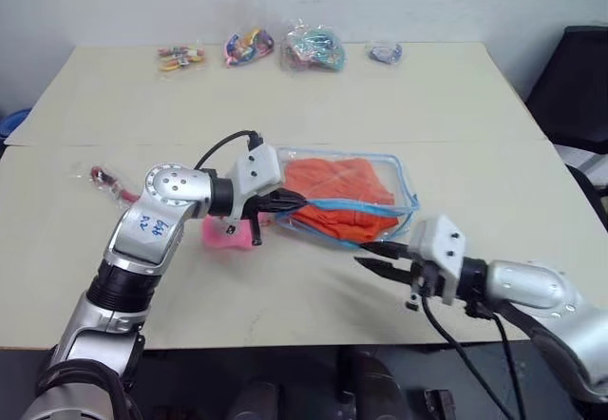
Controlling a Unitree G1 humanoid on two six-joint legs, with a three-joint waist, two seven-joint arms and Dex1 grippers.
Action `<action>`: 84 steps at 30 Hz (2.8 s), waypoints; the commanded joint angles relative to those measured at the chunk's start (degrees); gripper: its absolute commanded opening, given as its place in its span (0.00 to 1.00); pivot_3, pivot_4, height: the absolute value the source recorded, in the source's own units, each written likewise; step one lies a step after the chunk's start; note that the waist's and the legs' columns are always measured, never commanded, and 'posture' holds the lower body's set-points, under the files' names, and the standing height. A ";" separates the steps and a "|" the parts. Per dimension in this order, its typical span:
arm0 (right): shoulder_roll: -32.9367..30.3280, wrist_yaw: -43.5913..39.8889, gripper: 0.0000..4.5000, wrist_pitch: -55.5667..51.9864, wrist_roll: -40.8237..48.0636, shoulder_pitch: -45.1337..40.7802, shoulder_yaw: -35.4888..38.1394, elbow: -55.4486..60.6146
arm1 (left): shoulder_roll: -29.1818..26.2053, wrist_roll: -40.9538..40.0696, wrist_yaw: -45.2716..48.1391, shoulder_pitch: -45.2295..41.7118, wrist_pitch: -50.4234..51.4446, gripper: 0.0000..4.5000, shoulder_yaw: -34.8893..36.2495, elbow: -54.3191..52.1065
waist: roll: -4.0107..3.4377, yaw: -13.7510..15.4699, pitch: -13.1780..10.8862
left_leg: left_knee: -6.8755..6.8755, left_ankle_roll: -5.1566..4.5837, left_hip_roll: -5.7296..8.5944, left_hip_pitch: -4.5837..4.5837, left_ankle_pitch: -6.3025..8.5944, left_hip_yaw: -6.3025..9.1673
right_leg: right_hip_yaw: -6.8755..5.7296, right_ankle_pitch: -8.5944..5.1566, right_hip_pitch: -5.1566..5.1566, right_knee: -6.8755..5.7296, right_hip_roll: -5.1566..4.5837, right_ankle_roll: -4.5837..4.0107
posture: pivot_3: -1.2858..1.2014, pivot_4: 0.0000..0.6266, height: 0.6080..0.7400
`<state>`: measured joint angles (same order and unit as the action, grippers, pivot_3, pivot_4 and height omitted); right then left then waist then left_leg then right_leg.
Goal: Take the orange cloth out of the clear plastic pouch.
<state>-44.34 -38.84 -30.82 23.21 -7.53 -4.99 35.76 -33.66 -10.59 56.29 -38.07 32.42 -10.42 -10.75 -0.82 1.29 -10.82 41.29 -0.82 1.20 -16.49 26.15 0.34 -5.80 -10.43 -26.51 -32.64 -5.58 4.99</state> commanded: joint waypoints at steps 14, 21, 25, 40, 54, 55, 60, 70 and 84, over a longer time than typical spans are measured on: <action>3.82 3.34 0.73 11.92 -22.31 -6.57 -7.64 -11.03 | 0.09 -0.93 -2.51 1.43 0.18 0.00 0.11 -3.53 | 0.00 -0.01 0.00 | 0.03 0.01 0.01 -0.01 0.00 0.01 | -0.02 0.00 -0.01 0.03 -0.01 0.00 | 0.52 0.24 1.00; 4.60 2.87 0.73 13.16 -26.07 -8.25 -8.37 -12.75 | 0.55 -1.12 -3.13 1.35 -0.05 0.00 -0.17 -3.52 | 0.00 0.05 0.00 | 0.03 0.01 0.02 -0.01 0.00 0.02 | -0.03 0.00 -0.01 0.03 -0.02 0.00 | 0.52 0.24 1.00; 3.44 2.31 0.73 16.65 -30.64 -8.65 -9.92 -14.32 | 0.79 -1.29 -3.32 1.25 -0.03 0.00 -0.23 -3.57 | 0.00 -0.04 0.00 | 0.02 0.01 0.01 -0.01 0.00 0.01 | -0.03 0.00 -0.01 0.03 -0.01 0.00 | 0.52 0.24 1.00; 5.13 2.12 0.73 23.94 -46.69 -15.45 -15.95 -21.51 | 1.90 -1.33 -3.86 1.02 -0.30 0.00 -0.72 -3.54 | 0.00 -0.11 0.00 | 0.05 0.01 0.01 -0.01 0.00 0.00 | -0.02 0.01 -0.01 0.01 -0.01 0.00 | 0.52 0.24 1.00; 10.42 2.44 0.73 24.13 -61.98 -19.18 -21.96 -27.56 | 2.90 -1.55 -4.52 -0.06 0.18 0.00 -0.65 -2.92 | 0.06 -1.16 0.05 | 0.06 0.04 0.00 0.10 -0.02 0.01 | 0.00 0.00 0.05 -0.06 -0.02 0.00 | 0.52 0.24 1.00; 10.87 2.26 0.73 24.28 -62.13 -19.39 -22.04 -28.02 | 2.89 -1.49 -4.48 -0.05 0.06 0.00 -0.67 -2.77 | 0.06 -1.36 0.05 | 0.06 0.05 0.00 0.10 -0.02 0.02 | 0.00 0.00 0.05 -0.06 -0.02 0.00 | 0.52 0.24 1.00; 11.12 -1.49 0.73 23.01 -59.62 -18.76 -19.84 -24.54 | 2.89 -1.21 -4.52 -0.58 -0.23 0.00 -0.55 -1.78 | 0.06 -1.50 0.06 | 0.05 0.10 -0.01 0.14 -0.05 0.02 | 0.01 -0.01 0.05 -0.11 -0.02 -0.02 | 0.52 0.24 1.00; 12.11 -10.66 0.73 16.45 -50.20 -15.35 -15.23 -13.88 | 2.70 -0.53 -4.68 -0.45 -1.66 0.00 -0.66 -0.31 | 0.06 -1.34 0.05 | 0.06 0.10 0.01 -0.01 -0.05 0.19 | -0.08 -0.01 0.01 -0.04 -0.02 -0.02 | 0.52 0.24 1.00; 14.30 -7.22 0.73 16.36 -52.80 -18.29 -16.82 -19.10 | 3.10 -0.82 -5.27 -0.07 -0.99 0.00 -0.70 -1.19 | 0.06 -1.45 0.05 | 0.06 0.10 0.01 0.02 -0.05 0.16 | -0.05 -0.01 0.00 -0.08 -0.03 -0.02 | 0.52 0.24 1.00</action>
<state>-29.81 -45.49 -13.73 -30.23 -25.84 -23.11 15.39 -30.23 -10.97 50.94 -37.72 31.90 -11.72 -10.28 -0.76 -0.16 -10.77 41.35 -0.72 1.21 -16.47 26.10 0.50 -5.85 -10.44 -26.51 -32.72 -5.61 4.96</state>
